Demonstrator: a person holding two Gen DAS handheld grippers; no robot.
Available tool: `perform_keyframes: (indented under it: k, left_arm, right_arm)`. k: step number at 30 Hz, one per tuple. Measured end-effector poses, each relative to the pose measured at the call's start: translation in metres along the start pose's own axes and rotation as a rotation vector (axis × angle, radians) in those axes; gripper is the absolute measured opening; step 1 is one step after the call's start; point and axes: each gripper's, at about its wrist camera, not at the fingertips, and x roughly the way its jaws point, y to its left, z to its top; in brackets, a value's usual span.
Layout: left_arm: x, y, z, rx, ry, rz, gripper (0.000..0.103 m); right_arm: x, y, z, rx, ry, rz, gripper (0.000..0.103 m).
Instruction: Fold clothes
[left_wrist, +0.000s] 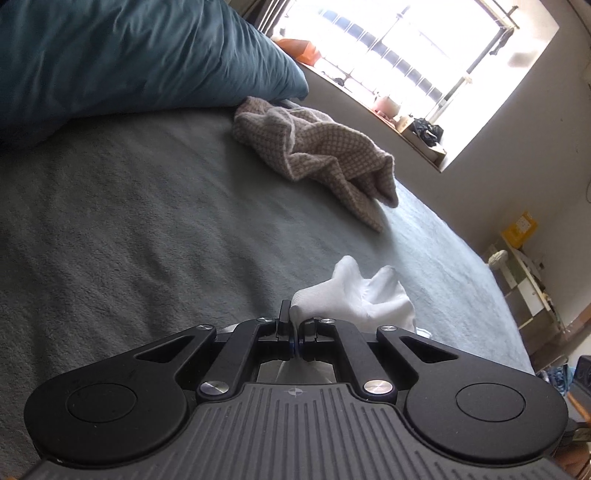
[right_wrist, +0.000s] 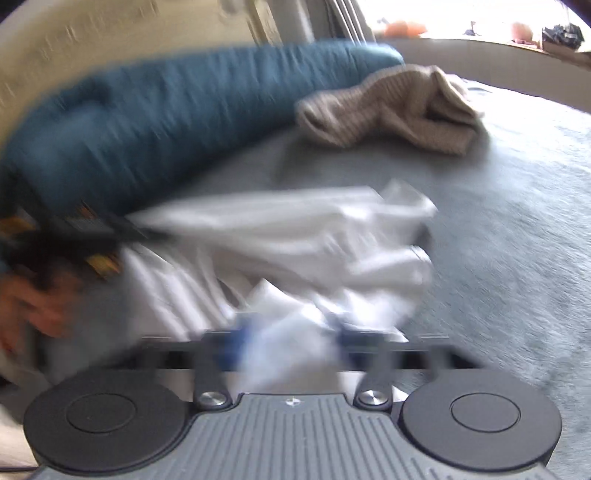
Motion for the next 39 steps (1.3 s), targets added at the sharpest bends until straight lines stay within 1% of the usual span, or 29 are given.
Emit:
perform_keyframes:
  k: [2,4,6,8,12,13,15,16,17,20,21,22,23,25,26,28,29,30,31,32,34,35,37,39]
  left_arm:
    - [0.002,0.005,0.001,-0.014,-0.002,0.005,0.000]
    - [0.006,0.010,0.002,-0.031,-0.001,0.004,0.000]
    - [0.009,0.013,0.003,-0.042,-0.002,0.003,0.000]
    - [0.012,0.016,0.003,-0.049,-0.002,0.001,0.000]
    - [0.017,0.017,0.002,-0.052,0.000,-0.010,0.000]
    - [0.017,0.017,0.002,-0.047,0.000,-0.010,0.000]
    - [0.019,0.014,0.002,-0.038,0.000,-0.011,0.000]
    - [0.018,0.013,0.002,-0.039,-0.002,-0.014,0.000]
    - [0.018,0.012,0.003,-0.040,-0.004,-0.018,0.000]
    - [0.014,0.007,0.006,-0.031,-0.015,-0.027,0.000]
    - [0.012,0.004,0.008,-0.021,-0.019,-0.031,0.000]
    - [0.009,0.001,0.009,-0.011,-0.023,-0.036,0.000]
    - [0.007,-0.002,0.010,-0.002,-0.026,-0.043,0.000]
    - [0.000,-0.010,0.014,0.019,-0.035,-0.066,0.000]
    - [-0.004,-0.015,0.015,0.031,-0.044,-0.082,0.000]
    - [-0.011,-0.025,0.018,0.056,-0.062,-0.116,0.000]
    - [-0.015,-0.031,0.020,0.068,-0.071,-0.133,0.000]
    - [-0.019,-0.036,0.021,0.081,-0.081,-0.149,0.000]
    - [-0.023,-0.041,0.023,0.093,-0.090,-0.166,0.000]
    - [-0.027,-0.046,0.025,0.103,-0.100,-0.183,0.000]
    - [-0.034,-0.055,0.027,0.122,-0.119,-0.213,0.000]
    - [-0.037,-0.057,0.028,0.129,-0.122,-0.225,0.000]
    - [-0.040,-0.061,0.029,0.141,-0.122,-0.246,0.000]
    - [-0.043,-0.064,0.030,0.155,-0.120,-0.267,0.000]
  right_arm:
    - [-0.012,-0.014,-0.003,0.067,-0.044,-0.039,0.001]
    - [-0.029,-0.029,-0.008,0.142,-0.093,-0.079,0.001]
    - [-0.065,-0.047,-0.018,0.242,-0.172,-0.099,0.001]
    - [-0.105,-0.058,-0.035,0.299,-0.253,-0.124,0.001]
    - [-0.177,-0.070,-0.080,0.408,-0.376,-0.136,0.001]
    - [-0.186,-0.072,-0.091,0.427,-0.361,-0.108,0.001]
    - [-0.196,-0.077,-0.114,0.454,-0.284,-0.019,0.001]
    - [-0.194,-0.073,-0.125,0.438,-0.196,0.034,0.001]
    - [-0.186,-0.066,-0.135,0.406,-0.081,0.073,0.001]
    - [-0.158,-0.041,-0.161,0.284,0.254,0.146,0.005]
    - [-0.153,-0.037,-0.165,0.246,0.319,0.144,0.007]
    - [-0.148,-0.035,-0.167,0.216,0.363,0.135,0.009]
    - [-0.148,-0.037,-0.163,0.197,0.360,0.124,0.010]
    - [-0.152,-0.044,-0.146,0.182,0.287,0.108,0.013]
    - [-0.154,-0.048,-0.134,0.183,0.233,0.110,0.017]
    - [-0.155,-0.048,-0.106,0.142,0.121,0.097,0.024]
    - [-0.154,-0.047,-0.092,0.116,0.064,0.088,0.033]
    - [-0.151,-0.043,-0.077,0.081,0.013,0.073,0.039]
    - [-0.146,-0.038,-0.062,0.040,-0.035,0.055,0.042]
    - [-0.139,-0.031,-0.050,0.009,-0.075,0.036,0.048]
    - [-0.115,-0.020,-0.029,-0.032,-0.107,0.020,0.050]
    - [-0.103,-0.014,-0.022,-0.053,-0.114,0.008,0.054]
    - [-0.080,-0.003,-0.011,-0.095,-0.122,-0.023,0.055]
    - [-0.058,0.013,-0.007,-0.188,-0.146,-0.079,0.056]
